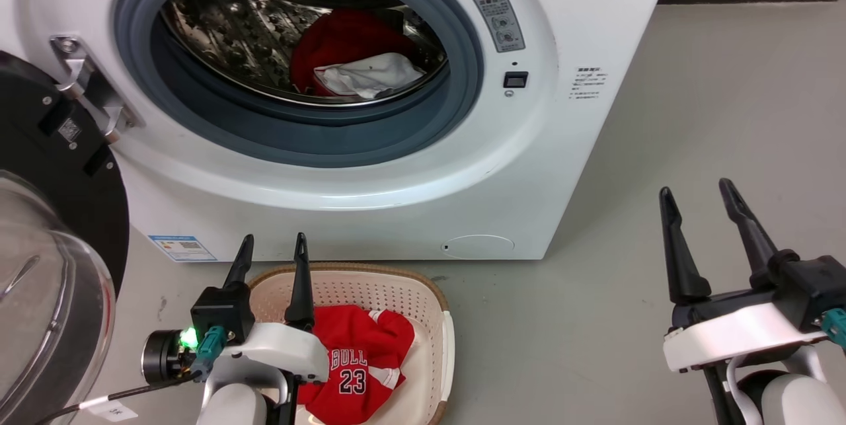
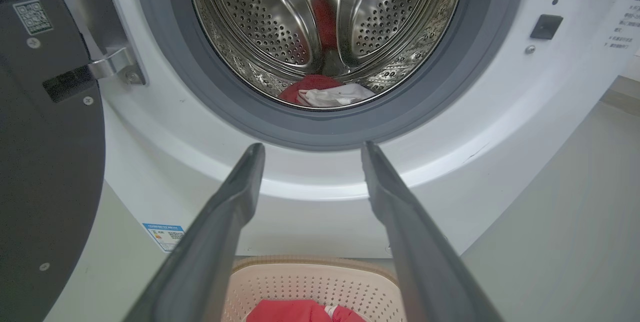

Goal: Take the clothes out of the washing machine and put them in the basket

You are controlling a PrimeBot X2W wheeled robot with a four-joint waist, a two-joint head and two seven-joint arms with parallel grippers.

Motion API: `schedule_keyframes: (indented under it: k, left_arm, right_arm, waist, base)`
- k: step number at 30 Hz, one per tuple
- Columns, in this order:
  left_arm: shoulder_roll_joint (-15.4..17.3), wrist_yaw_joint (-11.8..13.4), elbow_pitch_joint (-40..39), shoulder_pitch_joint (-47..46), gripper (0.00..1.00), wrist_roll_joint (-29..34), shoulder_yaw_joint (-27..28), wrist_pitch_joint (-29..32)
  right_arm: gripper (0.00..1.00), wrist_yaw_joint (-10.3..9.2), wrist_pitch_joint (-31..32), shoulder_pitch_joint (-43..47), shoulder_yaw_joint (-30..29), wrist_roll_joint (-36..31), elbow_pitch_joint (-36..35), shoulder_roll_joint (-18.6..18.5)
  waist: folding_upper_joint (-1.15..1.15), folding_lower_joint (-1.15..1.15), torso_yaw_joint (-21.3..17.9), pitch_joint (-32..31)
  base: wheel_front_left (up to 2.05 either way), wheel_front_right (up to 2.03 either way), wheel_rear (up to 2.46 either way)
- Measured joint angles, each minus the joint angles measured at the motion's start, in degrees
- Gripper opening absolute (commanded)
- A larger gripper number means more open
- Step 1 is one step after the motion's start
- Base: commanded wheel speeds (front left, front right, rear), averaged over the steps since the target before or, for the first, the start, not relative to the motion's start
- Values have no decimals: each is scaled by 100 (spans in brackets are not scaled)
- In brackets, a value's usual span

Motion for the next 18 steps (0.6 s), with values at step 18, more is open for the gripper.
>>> schedule_keyframes:
  k: [18]
  left_arm:
    - [-10, -52, 204, -1296, 100, 119, -145, 0]
  right_arm:
    - [100, 0, 89, -235, -252, -237, -668, 0]
  waist:
    - [0, 1, 109, 882]
  base:
    - [0, 0, 0]
